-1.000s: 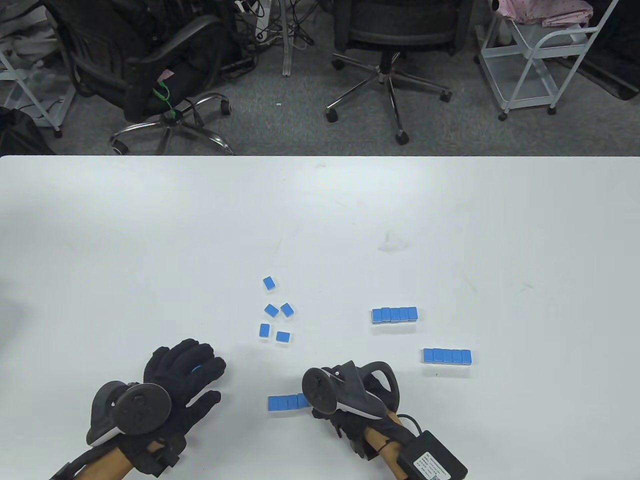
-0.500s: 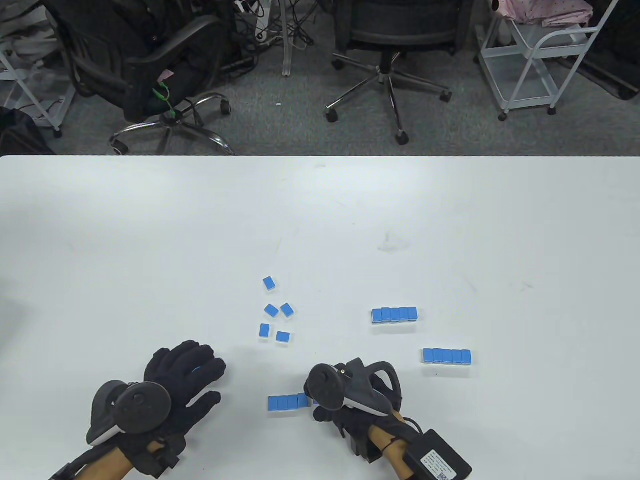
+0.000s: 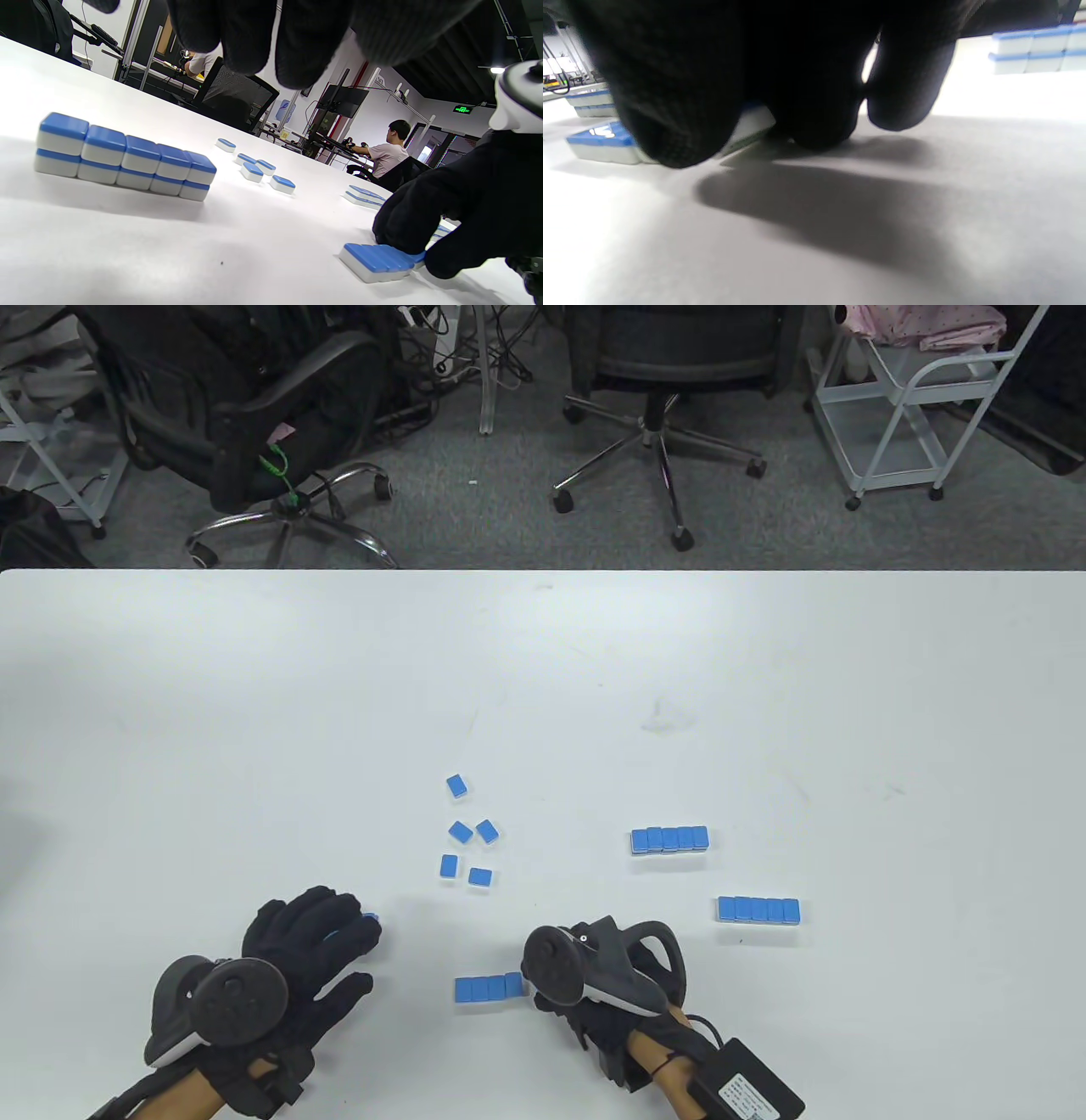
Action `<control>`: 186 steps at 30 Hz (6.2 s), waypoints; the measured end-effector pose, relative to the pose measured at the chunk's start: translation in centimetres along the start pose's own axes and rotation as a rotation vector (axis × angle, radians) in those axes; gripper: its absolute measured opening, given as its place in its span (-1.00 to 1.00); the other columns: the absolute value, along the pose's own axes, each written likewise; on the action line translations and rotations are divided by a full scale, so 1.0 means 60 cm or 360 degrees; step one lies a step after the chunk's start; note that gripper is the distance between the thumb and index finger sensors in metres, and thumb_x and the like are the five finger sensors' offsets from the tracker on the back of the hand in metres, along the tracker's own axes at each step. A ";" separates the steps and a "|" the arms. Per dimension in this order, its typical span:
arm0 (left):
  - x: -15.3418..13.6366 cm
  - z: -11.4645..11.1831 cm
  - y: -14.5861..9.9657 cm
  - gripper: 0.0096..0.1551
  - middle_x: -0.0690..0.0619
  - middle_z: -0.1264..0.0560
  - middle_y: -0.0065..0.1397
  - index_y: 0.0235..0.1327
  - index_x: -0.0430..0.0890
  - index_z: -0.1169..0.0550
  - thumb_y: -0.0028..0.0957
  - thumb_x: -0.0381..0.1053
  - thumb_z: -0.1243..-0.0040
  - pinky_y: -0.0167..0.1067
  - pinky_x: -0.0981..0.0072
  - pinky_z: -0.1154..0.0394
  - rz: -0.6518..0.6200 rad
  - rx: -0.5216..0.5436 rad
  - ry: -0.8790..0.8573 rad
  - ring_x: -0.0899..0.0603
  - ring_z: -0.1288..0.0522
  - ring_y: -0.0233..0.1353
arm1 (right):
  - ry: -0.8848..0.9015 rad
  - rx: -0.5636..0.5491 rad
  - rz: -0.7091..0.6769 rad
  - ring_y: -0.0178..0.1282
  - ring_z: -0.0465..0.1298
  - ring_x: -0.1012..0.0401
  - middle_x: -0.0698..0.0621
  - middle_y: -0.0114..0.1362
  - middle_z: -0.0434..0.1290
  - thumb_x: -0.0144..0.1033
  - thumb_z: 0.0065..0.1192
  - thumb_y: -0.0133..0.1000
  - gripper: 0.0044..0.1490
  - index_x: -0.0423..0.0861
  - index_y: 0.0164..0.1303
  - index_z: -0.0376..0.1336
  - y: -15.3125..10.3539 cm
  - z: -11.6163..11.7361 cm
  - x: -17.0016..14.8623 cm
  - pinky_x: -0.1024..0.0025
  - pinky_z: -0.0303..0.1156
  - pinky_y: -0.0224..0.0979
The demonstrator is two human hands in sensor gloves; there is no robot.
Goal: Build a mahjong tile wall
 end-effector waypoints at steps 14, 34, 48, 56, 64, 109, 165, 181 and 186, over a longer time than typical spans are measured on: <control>0.000 -0.002 -0.004 -0.30 0.05 -0.21 0.68 0.48 0.16 -0.42 0.03 0.33 -0.05 0.53 -0.46 0.06 0.0005 -0.0001 -0.0004 -0.24 -0.07 0.70 | 0.0053 0.0054 0.0034 0.07 0.65 0.13 0.09 0.21 0.61 -0.20 0.61 -0.36 -0.56 0.17 -0.25 0.52 0.002 0.000 -0.003 0.00 0.58 0.25; -0.002 -0.002 -0.003 -0.30 0.05 -0.21 0.68 0.48 0.16 -0.42 0.03 0.33 -0.05 0.53 -0.46 0.06 0.0017 -0.0004 -0.0005 -0.24 -0.07 0.70 | 0.0137 0.0067 0.0023 0.07 0.64 0.19 0.15 0.22 0.55 -0.18 0.65 -0.35 0.00 0.24 0.31 0.17 0.002 0.011 -0.002 0.06 0.57 0.27; -0.005 -0.001 -0.002 -0.29 0.05 -0.21 0.68 0.48 0.16 -0.42 0.04 0.33 -0.05 0.53 -0.46 0.06 0.0024 -0.0008 -0.0006 -0.24 -0.07 0.71 | 0.0162 0.0035 0.0037 0.09 0.63 0.20 0.20 0.27 0.54 -0.16 0.63 -0.32 -0.01 0.23 0.32 0.16 0.003 0.012 0.003 0.07 0.57 0.29; -0.005 0.000 -0.001 -0.29 0.05 -0.21 0.68 0.48 0.16 -0.42 0.04 0.33 -0.05 0.53 -0.46 0.06 0.0020 -0.0005 -0.0004 -0.24 -0.07 0.71 | 0.0164 0.0030 0.0042 0.09 0.62 0.20 0.20 0.28 0.53 -0.16 0.63 -0.31 -0.02 0.23 0.32 0.17 0.005 0.012 0.007 0.07 0.56 0.29; -0.005 0.000 -0.001 -0.30 0.05 -0.21 0.68 0.48 0.16 -0.42 0.04 0.33 -0.05 0.53 -0.46 0.06 0.0020 -0.0005 -0.0004 -0.24 -0.07 0.71 | 0.0162 0.0031 0.0033 0.11 0.62 0.19 0.22 0.29 0.53 -0.15 0.62 -0.30 -0.04 0.25 0.32 0.17 0.005 0.013 0.009 0.06 0.55 0.30; -0.006 -0.002 0.004 -0.30 0.06 -0.23 0.68 0.47 0.16 -0.43 0.03 0.33 -0.05 0.53 -0.46 0.04 -0.0008 0.0006 -0.0006 -0.24 -0.09 0.70 | -0.0515 0.0102 0.0312 0.20 0.63 0.21 0.15 0.36 0.47 -0.19 0.51 -0.16 -0.31 0.25 0.21 0.29 0.180 -0.016 0.074 0.14 0.70 0.26; -0.008 -0.002 0.006 -0.30 0.05 -0.23 0.68 0.47 0.15 -0.43 0.03 0.33 -0.04 0.52 -0.46 0.04 0.0005 -0.0008 -0.0004 -0.24 -0.09 0.70 | -0.0006 0.0483 -0.0035 0.55 0.35 -0.19 -0.11 0.58 0.27 0.26 0.34 -0.20 -0.13 0.16 0.30 0.18 0.083 -0.008 0.114 -0.37 0.32 0.45; -0.005 -0.003 0.005 -0.30 0.05 -0.23 0.67 0.47 0.15 -0.43 0.03 0.33 -0.04 0.52 -0.46 0.04 -0.0015 -0.0004 0.0012 -0.24 -0.10 0.70 | -0.0384 0.0276 0.0433 0.27 0.63 0.06 0.06 0.36 0.51 0.04 0.34 -0.10 -0.13 0.19 0.41 0.06 0.202 -0.026 0.120 -0.02 0.60 0.34; -0.004 -0.004 0.005 -0.30 0.05 -0.23 0.67 0.47 0.15 -0.43 0.03 0.33 -0.05 0.52 -0.46 0.04 -0.0020 -0.0010 0.0012 -0.24 -0.09 0.70 | -0.0578 0.0236 0.0508 0.22 0.65 0.10 0.12 0.28 0.54 0.02 0.36 -0.09 -0.19 0.22 0.38 0.12 0.214 -0.021 0.137 0.00 0.58 0.35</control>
Point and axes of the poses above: the tracker on the back of each hand, its own x axis roughly to the thumb side, its own y axis roughly from the wrist to the fingertips, z = x × y, the point moved 2 cm from there along y, roughly from the wrist to the fingertips
